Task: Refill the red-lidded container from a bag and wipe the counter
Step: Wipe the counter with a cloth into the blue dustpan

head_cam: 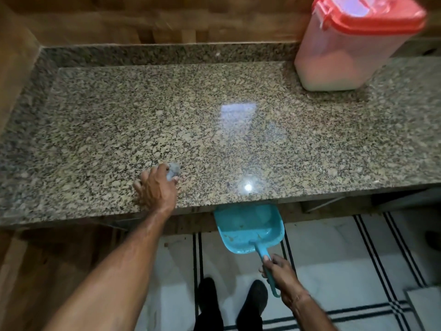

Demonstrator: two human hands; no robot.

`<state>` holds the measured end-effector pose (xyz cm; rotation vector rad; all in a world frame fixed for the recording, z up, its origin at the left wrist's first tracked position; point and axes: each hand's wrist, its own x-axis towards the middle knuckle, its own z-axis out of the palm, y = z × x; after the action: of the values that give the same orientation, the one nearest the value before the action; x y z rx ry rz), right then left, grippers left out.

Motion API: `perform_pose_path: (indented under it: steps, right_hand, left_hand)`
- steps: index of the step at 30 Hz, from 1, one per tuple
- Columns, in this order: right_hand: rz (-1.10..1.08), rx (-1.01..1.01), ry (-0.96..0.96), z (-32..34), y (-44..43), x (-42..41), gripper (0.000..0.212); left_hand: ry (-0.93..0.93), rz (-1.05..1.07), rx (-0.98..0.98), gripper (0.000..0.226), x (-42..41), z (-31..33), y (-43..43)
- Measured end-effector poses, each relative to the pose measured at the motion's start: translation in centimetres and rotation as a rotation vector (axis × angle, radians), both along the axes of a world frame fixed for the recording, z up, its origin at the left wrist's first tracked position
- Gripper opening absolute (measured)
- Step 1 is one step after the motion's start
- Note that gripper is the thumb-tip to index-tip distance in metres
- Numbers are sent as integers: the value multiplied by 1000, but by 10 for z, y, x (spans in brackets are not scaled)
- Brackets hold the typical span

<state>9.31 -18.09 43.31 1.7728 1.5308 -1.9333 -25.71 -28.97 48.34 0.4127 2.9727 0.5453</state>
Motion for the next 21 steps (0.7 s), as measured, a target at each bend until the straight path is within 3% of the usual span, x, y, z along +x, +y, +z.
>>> perform_pose_path:
  steps: [3, 7, 16, 21]
  right_hand:
    - [-14, -2, 10, 3, 2, 3, 22]
    - [-44, 14, 9, 6, 6, 13, 20]
    - [-96, 38, 8, -3, 27, 40, 27]
    - [-68, 4, 37, -6, 49, 54, 23]
  left_hand:
    - [-104, 129, 115, 32, -12, 8, 3]
    - [-98, 132, 157, 37, -18, 8, 11]
    - [-121, -92, 157, 36, 74, -4, 85]
    - [-410, -294, 403, 25, 134, 3, 165]
